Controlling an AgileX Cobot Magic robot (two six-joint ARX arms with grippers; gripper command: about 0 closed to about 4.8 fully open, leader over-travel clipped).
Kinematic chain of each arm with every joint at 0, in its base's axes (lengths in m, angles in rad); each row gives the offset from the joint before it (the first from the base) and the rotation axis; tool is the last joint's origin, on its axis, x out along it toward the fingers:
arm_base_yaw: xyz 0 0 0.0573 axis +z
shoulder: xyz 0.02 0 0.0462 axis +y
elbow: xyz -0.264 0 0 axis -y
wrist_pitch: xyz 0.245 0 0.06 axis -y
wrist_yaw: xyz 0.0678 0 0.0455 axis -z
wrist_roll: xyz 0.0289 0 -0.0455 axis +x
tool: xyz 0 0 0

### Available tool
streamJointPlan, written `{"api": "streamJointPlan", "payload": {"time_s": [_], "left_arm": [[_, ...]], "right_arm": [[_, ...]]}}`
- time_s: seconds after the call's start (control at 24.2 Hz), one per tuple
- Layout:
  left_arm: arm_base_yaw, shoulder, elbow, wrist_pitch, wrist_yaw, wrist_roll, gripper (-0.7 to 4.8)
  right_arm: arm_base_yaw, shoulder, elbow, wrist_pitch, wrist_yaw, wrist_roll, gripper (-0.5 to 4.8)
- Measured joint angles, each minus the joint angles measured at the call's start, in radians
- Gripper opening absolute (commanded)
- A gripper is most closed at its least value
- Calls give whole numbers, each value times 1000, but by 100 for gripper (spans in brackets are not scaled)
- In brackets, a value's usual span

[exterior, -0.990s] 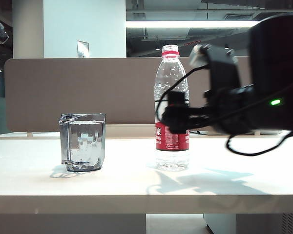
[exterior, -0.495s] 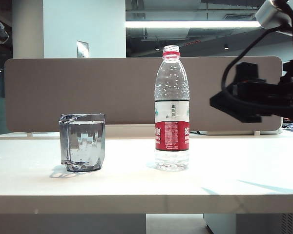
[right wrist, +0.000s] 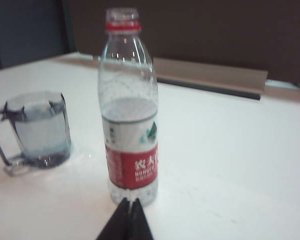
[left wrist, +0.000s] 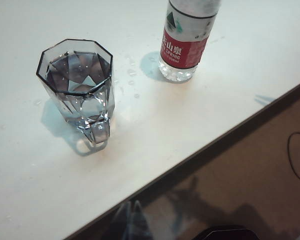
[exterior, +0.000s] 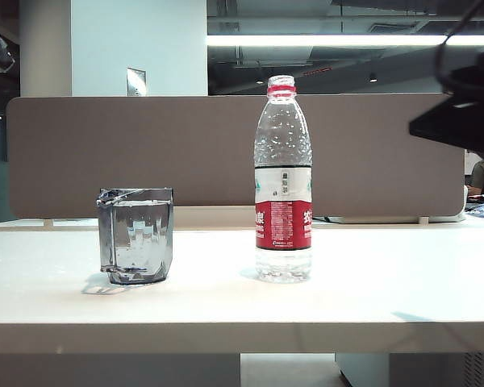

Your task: Pick up the mineral water bottle on the table and pour water into the mug until it's full.

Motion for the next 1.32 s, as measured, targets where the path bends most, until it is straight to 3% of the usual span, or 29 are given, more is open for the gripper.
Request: {"api": "streamJointPlan", "payload": {"time_s": [0.29, 0.62, 0.78, 1.11, 1.32], "left_arm": [[0, 0, 0, 0, 0, 0, -5], [0, 0, 0, 0, 0, 0, -5], [0, 0, 0, 0, 0, 0, -5], [0, 0, 0, 0, 0, 0, -5], [0, 0, 0, 0, 0, 0, -5]], "right_arm": [[-71, -189, 0, -263, -7, 19, -5], [-284, -428, 0, -558, -118, 87, -6], [-403, -599, 0, -744, -120, 87, -6], [-440, -743, 0, -990, -136, 87, -5], [-454, -813, 0, -992, -138, 79, -5]]}}
